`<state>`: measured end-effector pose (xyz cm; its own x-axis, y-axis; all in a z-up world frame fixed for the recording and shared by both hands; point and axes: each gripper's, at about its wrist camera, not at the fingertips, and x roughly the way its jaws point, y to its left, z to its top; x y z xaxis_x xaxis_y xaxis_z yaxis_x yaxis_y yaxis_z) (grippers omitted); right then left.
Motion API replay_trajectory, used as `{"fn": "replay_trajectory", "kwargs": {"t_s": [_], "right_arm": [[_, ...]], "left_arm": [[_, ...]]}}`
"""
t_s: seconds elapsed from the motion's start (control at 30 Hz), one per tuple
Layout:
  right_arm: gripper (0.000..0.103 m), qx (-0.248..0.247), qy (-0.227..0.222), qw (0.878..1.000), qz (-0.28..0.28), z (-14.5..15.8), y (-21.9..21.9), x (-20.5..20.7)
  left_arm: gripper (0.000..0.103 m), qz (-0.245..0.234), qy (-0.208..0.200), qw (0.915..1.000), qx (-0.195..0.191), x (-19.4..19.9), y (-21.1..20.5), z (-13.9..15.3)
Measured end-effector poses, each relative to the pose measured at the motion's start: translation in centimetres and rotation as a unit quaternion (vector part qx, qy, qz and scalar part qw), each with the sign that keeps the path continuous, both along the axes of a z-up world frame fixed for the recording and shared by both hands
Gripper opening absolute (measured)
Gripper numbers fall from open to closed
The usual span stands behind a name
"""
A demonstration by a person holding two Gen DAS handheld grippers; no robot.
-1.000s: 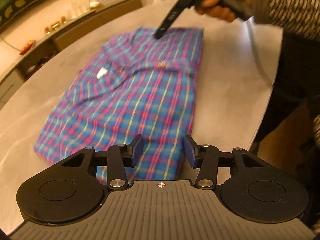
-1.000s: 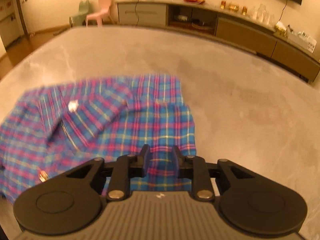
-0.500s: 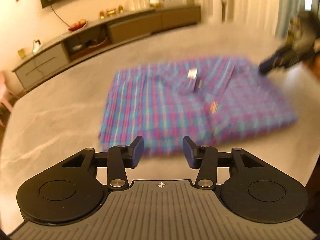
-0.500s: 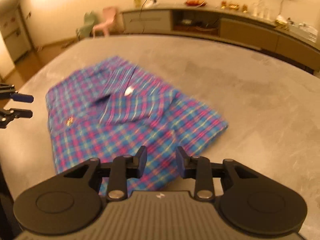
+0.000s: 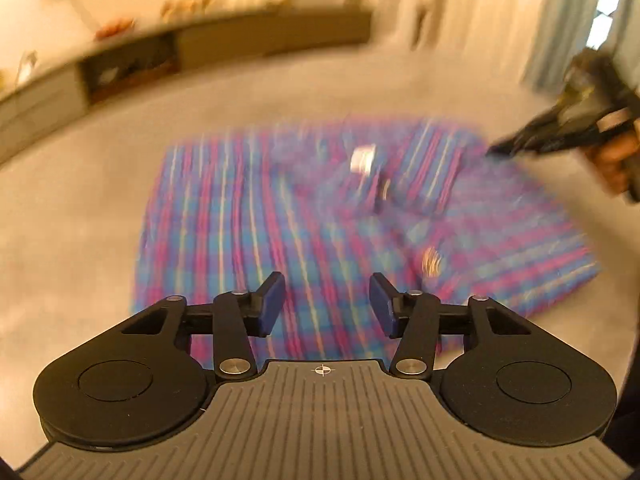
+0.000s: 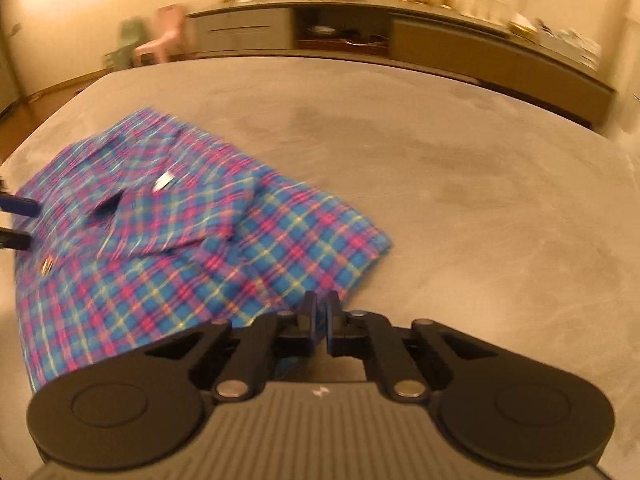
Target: Fold clothes
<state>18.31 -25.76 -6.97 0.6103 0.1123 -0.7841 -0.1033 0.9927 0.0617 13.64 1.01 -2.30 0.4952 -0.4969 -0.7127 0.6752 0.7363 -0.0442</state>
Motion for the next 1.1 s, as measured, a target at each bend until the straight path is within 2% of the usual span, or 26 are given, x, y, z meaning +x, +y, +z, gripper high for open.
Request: {"fn": "replay_trajectory", "kwargs": {"t_s": [0.07, 0.13, 0.17, 0.23, 0.3, 0.33, 0.37, 0.43, 0.47, 0.6, 0.67, 0.73, 0.8, 0.83, 0.93, 1.0, 1.03, 1.1], "right_arm": [[0.013, 0.008, -0.025, 1.000, -0.005, 1.5, 0.0, 0.1], [0.021, 0.044, -0.047, 0.998, 0.017, 2.1, 0.8, 0.4], [0.039, 0.055, -0.051, 0.997, 0.030, 2.0, 1.4, 0.8], [0.052, 0.051, -0.057, 0.996, 0.049, 1.4, 2.7, 2.0], [0.047, 0.048, -0.057, 0.995, 0.060, 0.5, 3.6, 3.3], [0.034, 0.037, -0.041, 0.997, 0.063, -0.1, 3.8, 4.0], [0.021, 0.026, -0.025, 0.997, 0.065, -0.7, 3.9, 4.6], [0.023, 0.023, -0.012, 0.998, 0.061, -1.3, 3.7, 5.3], [0.027, 0.019, -0.011, 0.998, 0.062, -1.3, 3.5, 5.4], [0.033, 0.006, -0.010, 0.998, 0.058, -1.4, 3.0, 4.8], [0.033, 0.007, -0.006, 0.999, 0.050, -1.2, 2.9, 4.6], [0.034, 0.038, -0.007, 0.999, 0.032, -1.2, 2.2, 4.7], [0.034, 0.080, -0.010, 0.997, 0.019, -1.4, 1.9, 5.2], [0.038, 0.100, -0.011, 0.995, 0.012, -1.5, 1.8, 5.5], [0.039, 0.121, 0.001, 0.992, 0.021, -2.2, 2.6, 6.4], [0.024, 0.114, 0.002, 0.993, 0.030, -2.4, 3.4, 6.8], [0.009, 0.105, -0.001, 0.994, 0.030, -2.3, 3.5, 6.8], [0.005, 0.106, -0.008, 0.994, 0.029, -1.8, 3.2, 6.7]], "left_arm": [[0.047, 0.010, -0.031, 0.9994, 0.014, 2.3, 0.2, 0.7], [0.048, 0.020, -0.061, 0.9971, 0.041, 5.4, 0.4, 0.7], [0.049, 0.019, -0.072, 0.9962, 0.046, 6.8, 0.5, 0.3], [0.054, 0.009, -0.081, 0.9953, 0.053, 9.5, 0.6, -1.0], [0.054, 0.006, -0.056, 0.9967, 0.059, 11.6, 0.5, -2.8], [0.054, 0.013, -0.051, 0.9962, 0.069, 12.3, 0.4, -3.9], [0.061, 0.026, -0.053, 0.9957, 0.071, 12.7, 0.5, -4.7], [0.061, 0.043, -0.032, 0.9975, 0.046, 13.8, 1.1, -5.1], [0.060, 0.048, -0.022, 0.9978, 0.040, 14.2, 1.4, -5.1], [0.060, 0.054, -0.019, 0.9976, 0.039, 14.5, 2.1, -4.9], [0.050, 0.053, -0.030, 0.9963, 0.061, 14.3, 2.0, -4.3], [0.044, 0.044, -0.046, 0.9960, 0.063, 14.2, 1.9, -3.4], [0.046, 0.020, -0.049, 0.9980, 0.034, 14.0, 1.5, -2.7], [0.046, 0.009, -0.044, 0.9987, 0.025, 13.9, 1.1, -2.7], [0.046, -0.020, -0.016, 0.9996, 0.009, 13.5, 0.2, -3.2], [0.047, -0.026, 0.002, 0.9996, 0.013, 13.5, -0.2, -4.0], [0.049, -0.025, 0.006, 0.9995, 0.018, 13.4, -0.2, -4.3], [0.053, -0.019, 0.018, 0.9995, 0.016, 13.7, 0.1, -4.3]]}}
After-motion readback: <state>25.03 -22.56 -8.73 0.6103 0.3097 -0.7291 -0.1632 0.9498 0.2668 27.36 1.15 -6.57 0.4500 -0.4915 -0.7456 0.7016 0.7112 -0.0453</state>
